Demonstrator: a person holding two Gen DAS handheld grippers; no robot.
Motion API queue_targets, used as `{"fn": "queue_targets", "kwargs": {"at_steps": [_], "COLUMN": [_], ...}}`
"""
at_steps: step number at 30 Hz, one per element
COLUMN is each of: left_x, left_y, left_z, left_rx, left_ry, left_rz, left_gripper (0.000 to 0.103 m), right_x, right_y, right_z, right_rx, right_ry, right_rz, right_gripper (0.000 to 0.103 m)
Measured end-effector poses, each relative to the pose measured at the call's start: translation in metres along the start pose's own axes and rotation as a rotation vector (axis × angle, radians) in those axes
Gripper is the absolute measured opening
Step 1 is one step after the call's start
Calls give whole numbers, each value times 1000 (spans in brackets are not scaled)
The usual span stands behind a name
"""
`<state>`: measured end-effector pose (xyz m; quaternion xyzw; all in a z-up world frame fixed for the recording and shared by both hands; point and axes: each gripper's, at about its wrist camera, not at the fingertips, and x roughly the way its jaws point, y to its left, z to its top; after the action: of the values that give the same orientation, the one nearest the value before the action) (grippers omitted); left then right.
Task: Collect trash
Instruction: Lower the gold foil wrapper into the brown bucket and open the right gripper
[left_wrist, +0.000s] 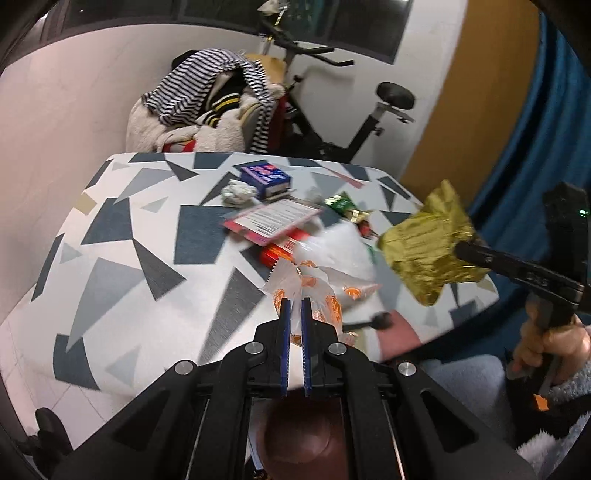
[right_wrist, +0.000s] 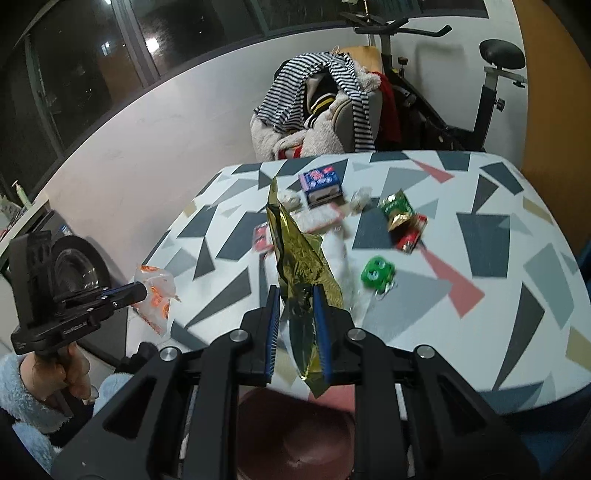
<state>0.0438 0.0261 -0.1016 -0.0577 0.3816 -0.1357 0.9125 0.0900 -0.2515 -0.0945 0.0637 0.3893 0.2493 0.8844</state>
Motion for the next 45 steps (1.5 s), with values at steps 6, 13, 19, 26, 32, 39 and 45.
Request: {"fn": "queue_targets", "kwargs": {"at_steps": [6,13,19,26,32,39,45], "left_x": [-19,-13,-4,5,11,18,21], "left_y": [-23,-33,-39,-45,-45,-45,-44], "left_z": [-29,-63,-81,-92,-97,-98,-100], "left_rx": [22,-4,-6,7,-2,-3,9], "left_ry": [-2,49,96,131,156,176,195], "left_rz": [-26,-60,-77,-85,-91,-98,-91], "left_gripper": [6,6,6,6,6,6,6], "right_x": [-12,-1,26,59,66,65,49], "right_y": [13,26,16,-8,-13,-7,6], "right_z": [-33,-79,-114,-139,-148,-140,-124], "right_rx": [-14,12,112,261,302,265,164], "right_ry": [48,180,309,428,450,440,363], "right_rz": [51,133,165,151,134,113,14], "right_gripper": [22,22,22,22,25,70,93]}}
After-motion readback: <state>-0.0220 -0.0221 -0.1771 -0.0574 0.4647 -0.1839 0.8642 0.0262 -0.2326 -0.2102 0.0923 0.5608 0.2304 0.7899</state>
